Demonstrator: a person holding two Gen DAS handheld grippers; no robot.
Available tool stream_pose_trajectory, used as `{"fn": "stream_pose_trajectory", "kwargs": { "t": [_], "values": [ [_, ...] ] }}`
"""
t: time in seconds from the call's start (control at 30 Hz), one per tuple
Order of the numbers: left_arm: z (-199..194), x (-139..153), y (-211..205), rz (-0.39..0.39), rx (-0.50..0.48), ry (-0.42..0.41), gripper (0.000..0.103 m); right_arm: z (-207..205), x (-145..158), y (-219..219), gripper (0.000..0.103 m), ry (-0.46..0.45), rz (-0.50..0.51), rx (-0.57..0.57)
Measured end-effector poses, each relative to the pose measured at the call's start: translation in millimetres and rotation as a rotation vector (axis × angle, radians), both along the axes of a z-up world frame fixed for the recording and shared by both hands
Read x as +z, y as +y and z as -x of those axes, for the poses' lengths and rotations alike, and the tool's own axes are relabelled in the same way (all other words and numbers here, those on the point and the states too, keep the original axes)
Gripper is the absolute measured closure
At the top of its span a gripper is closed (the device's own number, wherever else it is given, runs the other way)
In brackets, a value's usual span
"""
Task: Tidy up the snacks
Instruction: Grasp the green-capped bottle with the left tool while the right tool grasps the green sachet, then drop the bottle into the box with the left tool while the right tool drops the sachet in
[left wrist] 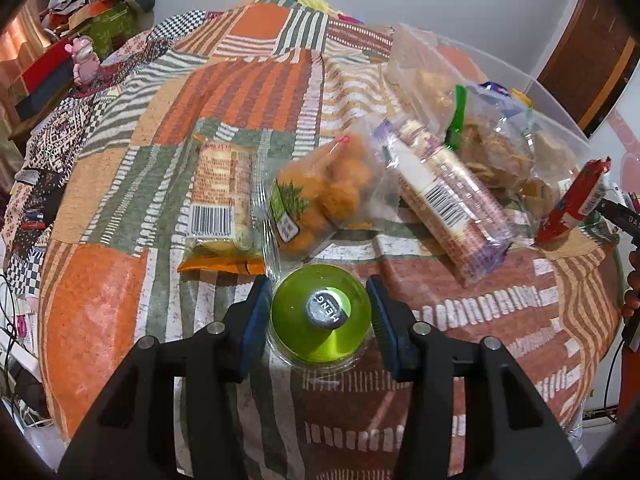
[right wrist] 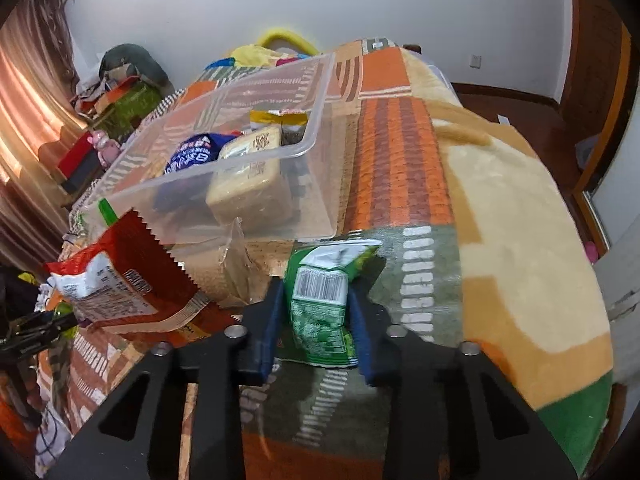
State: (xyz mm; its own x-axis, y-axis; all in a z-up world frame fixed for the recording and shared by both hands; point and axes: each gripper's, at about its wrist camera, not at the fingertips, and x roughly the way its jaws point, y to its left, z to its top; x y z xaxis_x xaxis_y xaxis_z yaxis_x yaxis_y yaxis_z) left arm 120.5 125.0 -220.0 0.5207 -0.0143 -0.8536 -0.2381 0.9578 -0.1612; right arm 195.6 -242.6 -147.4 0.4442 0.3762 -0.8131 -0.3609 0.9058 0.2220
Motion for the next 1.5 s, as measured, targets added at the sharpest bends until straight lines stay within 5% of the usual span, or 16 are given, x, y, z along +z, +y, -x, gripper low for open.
{"fn": "stream_pose_trajectory", "kwargs": {
  "t": [0.13,0.17,0.2,0.43,0.67,0.83,1.1,1.5],
  "values": [
    [3.7,16.4,-2.5,-0.011,-0.002,-0.038,0.059,5.8,11.5,-1.4,0.08,-0.047,0.026,-0.001],
    [4.2,23.7,-3.5,-0.014,-0.007,-0.057,0.075,7.9,14.5,-1.9,0.08,-0.057,0.029,0.001],
    [2.9,28.3,-3.6,-0.011,-0.019,-0.058,0.103,8.8,17.4,-2.0,0.08,-0.065,0.028,0.002],
    [-5.9,48.9,-1.8,-0.006,-0.035,-0.083,0.102,6.0,30.7,-1.1,0.08,-0.106,0.015,-0.007],
    [4.7,23.1,1.2,-0.006,-0.014,-0.012,0.058,5.8,30.7,-0.1,0.08,-0.1,-0.003,-0.005],
    [-3.9,-5.9,3.1,0.015,-0.004,0.046,0.058,6.4,31.7,-0.5,0.08,-0.102,-0.005,-0.008],
    [-10.7,-8.8,-4.4,-0.032,0.007,0.002,0.057,7.7,31.3,0.2,0.08,-0.101,0.004,-0.006],
    [-7.7,61.7,-15.8,-0.048,-0.031,-0.148,0.057,0.3,50.4,7.6,0.08,-0.161,-0.017,0.004]
  ]
}}
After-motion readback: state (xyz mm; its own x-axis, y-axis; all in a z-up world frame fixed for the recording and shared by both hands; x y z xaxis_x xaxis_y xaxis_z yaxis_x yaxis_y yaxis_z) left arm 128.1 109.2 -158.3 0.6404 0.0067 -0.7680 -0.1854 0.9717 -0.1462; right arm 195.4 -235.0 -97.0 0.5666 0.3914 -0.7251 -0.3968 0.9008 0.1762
